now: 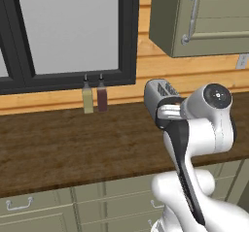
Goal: Start the toaster. Once the lever pops up, take the bread to the plate on the dining counter.
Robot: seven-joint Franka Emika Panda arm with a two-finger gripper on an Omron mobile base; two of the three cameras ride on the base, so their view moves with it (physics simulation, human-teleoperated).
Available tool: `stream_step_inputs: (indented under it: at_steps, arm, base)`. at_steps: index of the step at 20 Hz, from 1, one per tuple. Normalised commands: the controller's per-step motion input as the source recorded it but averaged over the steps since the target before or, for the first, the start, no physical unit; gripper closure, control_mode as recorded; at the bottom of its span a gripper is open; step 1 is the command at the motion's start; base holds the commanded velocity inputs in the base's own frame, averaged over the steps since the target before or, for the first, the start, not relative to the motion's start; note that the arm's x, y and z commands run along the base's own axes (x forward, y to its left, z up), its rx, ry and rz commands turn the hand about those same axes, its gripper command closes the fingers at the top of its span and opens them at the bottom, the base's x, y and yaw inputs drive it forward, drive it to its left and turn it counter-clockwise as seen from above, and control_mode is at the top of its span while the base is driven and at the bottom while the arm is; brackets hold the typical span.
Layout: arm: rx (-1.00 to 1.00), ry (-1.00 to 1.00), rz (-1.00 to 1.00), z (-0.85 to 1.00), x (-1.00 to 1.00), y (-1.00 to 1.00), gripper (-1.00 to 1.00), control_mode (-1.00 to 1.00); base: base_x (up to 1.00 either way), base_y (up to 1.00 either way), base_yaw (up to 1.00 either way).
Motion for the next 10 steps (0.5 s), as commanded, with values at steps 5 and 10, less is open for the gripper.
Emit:
stream_step_inputs:
  at_steps: [5,10]
  arm:
    - [0.00,0.00,0.00,0.00,0.00,0.00,1.00,-1.00]
    - [0.00,0.00,0.00,0.00,0.00,0.00,1.00,1.00]
  base:
    - [0.00,0.00,0.00]
    - [-0.41,0.19,-0.08]
